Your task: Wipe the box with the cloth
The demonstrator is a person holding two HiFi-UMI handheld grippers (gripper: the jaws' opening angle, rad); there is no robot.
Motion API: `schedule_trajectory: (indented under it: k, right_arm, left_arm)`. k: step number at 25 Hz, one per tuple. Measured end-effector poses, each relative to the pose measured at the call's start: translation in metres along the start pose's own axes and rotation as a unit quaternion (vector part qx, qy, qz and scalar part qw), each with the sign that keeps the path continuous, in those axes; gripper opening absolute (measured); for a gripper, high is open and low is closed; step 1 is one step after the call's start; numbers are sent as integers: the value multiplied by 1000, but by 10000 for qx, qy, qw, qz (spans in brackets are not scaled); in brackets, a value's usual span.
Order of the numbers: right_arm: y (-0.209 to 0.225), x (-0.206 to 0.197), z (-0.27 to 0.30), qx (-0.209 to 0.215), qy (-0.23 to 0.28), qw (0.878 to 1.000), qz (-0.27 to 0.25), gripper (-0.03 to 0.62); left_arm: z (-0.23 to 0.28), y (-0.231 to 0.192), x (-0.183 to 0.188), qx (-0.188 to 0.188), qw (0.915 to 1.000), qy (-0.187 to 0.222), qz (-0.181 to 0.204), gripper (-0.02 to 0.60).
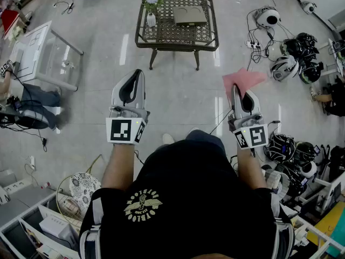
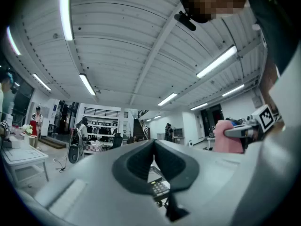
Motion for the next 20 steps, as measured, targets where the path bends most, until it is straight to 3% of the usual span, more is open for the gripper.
schedule_trajectory:
  k: [6,15,20]
  right_arm:
    - [-3,-3,0,46,40,10000,6,17]
    - [29,8,-3,-142,189,9996,-129,17]
    - [52,3,14,-175,178,9997,-50,17]
  left_arm:
    - [3,1,-3,-11,10000,-24,75,0]
    - [27,5,3,-35,9999,87,107,0]
    - [52,4,-10,-14,9999,-81,70,0]
Point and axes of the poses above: the fingertips, and each gripper's own axes: z forward along the fingers, y to its right, x out of its top, the point moved 2 cm from there along -z, backward along the fingers, and after that the axes turned 2 degrees about -z, right-handed, at the moved point
